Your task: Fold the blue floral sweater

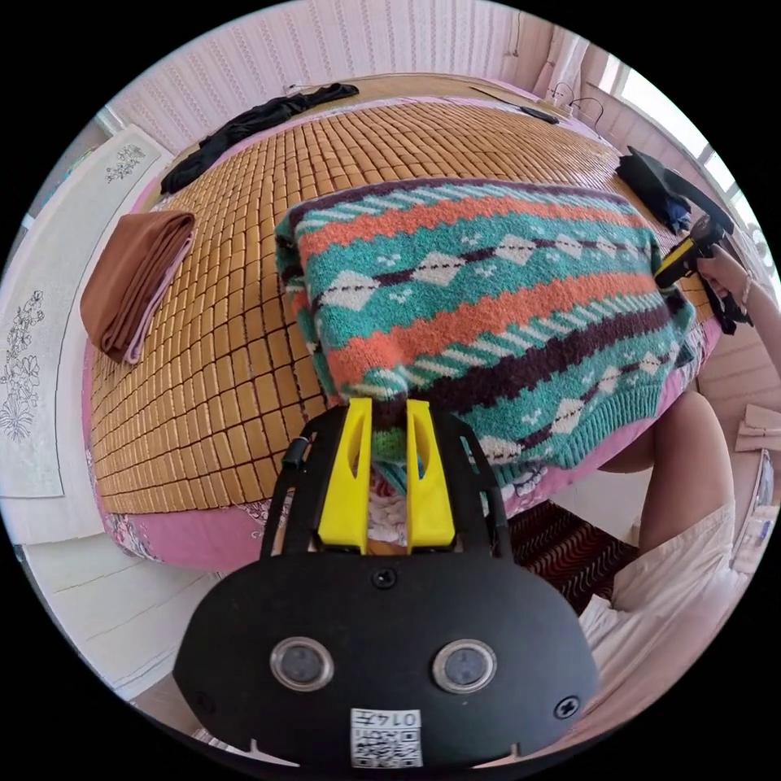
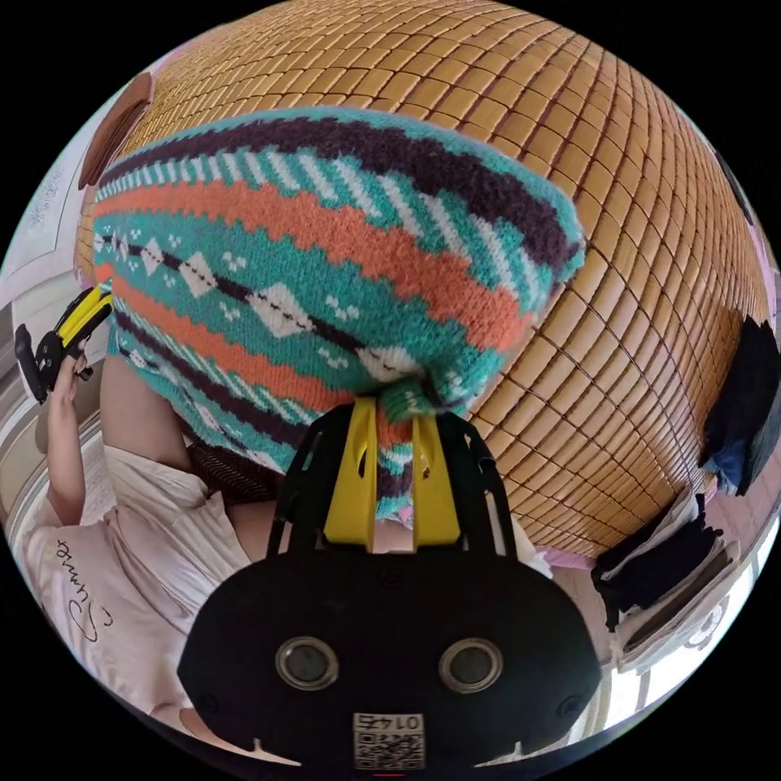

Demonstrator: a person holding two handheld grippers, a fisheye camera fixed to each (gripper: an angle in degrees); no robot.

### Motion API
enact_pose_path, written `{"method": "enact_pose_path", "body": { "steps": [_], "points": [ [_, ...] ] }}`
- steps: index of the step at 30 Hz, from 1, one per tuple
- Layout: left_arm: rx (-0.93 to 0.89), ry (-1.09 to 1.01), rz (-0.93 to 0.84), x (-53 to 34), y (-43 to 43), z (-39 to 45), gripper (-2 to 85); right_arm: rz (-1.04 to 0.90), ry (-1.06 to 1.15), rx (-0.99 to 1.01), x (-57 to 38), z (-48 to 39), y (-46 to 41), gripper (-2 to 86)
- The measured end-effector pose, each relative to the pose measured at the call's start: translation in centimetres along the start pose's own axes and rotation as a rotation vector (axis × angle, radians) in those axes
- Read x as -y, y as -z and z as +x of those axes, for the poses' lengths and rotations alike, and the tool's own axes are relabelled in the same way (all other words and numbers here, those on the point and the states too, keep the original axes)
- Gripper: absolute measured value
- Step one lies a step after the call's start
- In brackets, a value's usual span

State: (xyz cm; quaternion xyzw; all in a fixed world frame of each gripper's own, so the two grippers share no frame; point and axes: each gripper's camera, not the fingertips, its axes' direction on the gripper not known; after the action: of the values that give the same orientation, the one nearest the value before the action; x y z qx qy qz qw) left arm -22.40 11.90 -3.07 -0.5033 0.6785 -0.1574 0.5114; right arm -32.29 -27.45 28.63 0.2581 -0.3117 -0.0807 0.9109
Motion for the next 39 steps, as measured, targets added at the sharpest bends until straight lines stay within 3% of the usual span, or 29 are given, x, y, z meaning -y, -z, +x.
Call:
{"method": "enact_pose_path", "body": {
  "steps": [5,12,18,22,30,36,38,39],
  "points": [
    [0.033,0.013,0.058,-3.5,4.7,1.2,7.3,0.248,-0.134,0.053,-5.5,-1.9,1.2,8.1],
    [0.051,0.001,0.151,-7.3,12.0,3.2,7.8,0.47,-0.098,-0.19,-11.7,-10.9,1.7,7.6],
    [-0.001,-0.062,0.192,-7.0,13.4,6.6,8.0,0.629,0.065,-0.197,-12.2,-19.4,1.8,7.4],
    [-0.079,-0.127,0.175,-5.6,11.6,10.3,8.4,0.552,0.21,-0.148,-9.1,-23.8,0.9,4.1],
    [-0.184,-0.232,0.133,-2.3,8.5,17.3,8.2,0.487,0.283,-0.174,-1.6,-28.0,2.1,-0.9],
    [-0.127,-0.318,0.014,1.1,5.7,20.5,7.4,0.389,0.256,-0.248,5.4,-28.3,2.4,-0.7],
    [-0.101,-0.355,-0.009,1.5,4.5,21.1,7.2,0.22,0.227,-0.208,8.1,-28.0,-0.3,-0.6],
    [-0.091,-0.368,-0.008,1.8,4.4,21.5,7.2,0.278,0.215,-0.211,8.3,-28.0,-0.5,-0.6]
  ]
}}
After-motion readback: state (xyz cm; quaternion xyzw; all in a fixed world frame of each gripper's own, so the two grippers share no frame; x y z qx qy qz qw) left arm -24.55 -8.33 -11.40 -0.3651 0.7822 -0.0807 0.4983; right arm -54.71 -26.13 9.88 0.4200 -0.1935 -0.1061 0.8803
